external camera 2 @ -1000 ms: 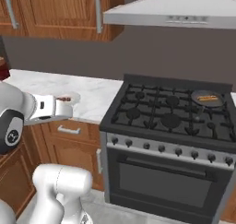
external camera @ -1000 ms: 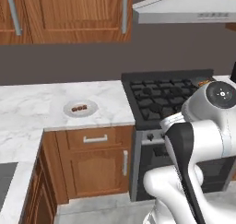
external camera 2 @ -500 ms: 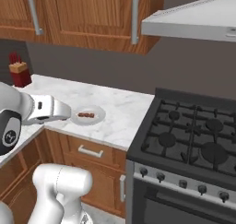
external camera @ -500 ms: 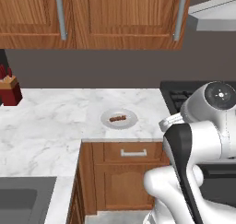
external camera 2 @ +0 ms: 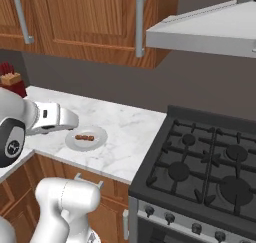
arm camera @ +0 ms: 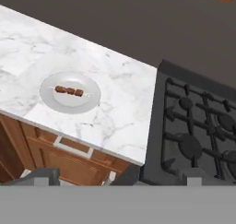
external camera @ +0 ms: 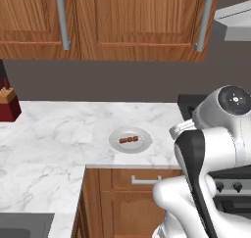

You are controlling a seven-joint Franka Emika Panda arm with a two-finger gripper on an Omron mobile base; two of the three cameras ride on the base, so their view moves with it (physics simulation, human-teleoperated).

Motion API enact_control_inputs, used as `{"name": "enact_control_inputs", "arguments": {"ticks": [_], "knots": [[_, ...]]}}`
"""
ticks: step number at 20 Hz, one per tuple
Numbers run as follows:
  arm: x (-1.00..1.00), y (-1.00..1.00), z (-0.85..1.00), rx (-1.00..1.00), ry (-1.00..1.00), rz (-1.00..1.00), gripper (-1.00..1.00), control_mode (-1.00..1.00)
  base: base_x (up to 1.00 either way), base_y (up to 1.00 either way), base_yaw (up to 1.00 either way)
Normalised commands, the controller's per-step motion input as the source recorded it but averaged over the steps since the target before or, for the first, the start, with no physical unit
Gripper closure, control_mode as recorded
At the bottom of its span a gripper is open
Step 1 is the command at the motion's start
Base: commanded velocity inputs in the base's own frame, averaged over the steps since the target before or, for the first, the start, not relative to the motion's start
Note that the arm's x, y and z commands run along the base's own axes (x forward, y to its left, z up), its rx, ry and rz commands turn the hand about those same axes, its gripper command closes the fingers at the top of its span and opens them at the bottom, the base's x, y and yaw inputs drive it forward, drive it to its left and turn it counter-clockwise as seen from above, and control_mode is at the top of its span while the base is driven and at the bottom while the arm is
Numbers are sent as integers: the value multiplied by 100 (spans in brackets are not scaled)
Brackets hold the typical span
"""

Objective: Place the cold items (onion and peach) from the fridge in one tupperware on the dining counter. Place the warm items (hot dog and kebab skewer) in the stove area in another tupperware.

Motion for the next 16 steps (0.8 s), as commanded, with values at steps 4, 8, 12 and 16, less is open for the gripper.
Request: {"name": "enact_control_inputs", "arguments": {"ticks": [4,8,12,16], "knots": [[33,22,-27,0,15,30,-100,-100,0,0,0],[42,38,-30,-5,23,59,-100,-100,0,0,0],[34,52,-33,-19,17,63,-100,-100,0,0,0],[18,47,-46,-26,3,41,-100,-100,0,0,0]]}}
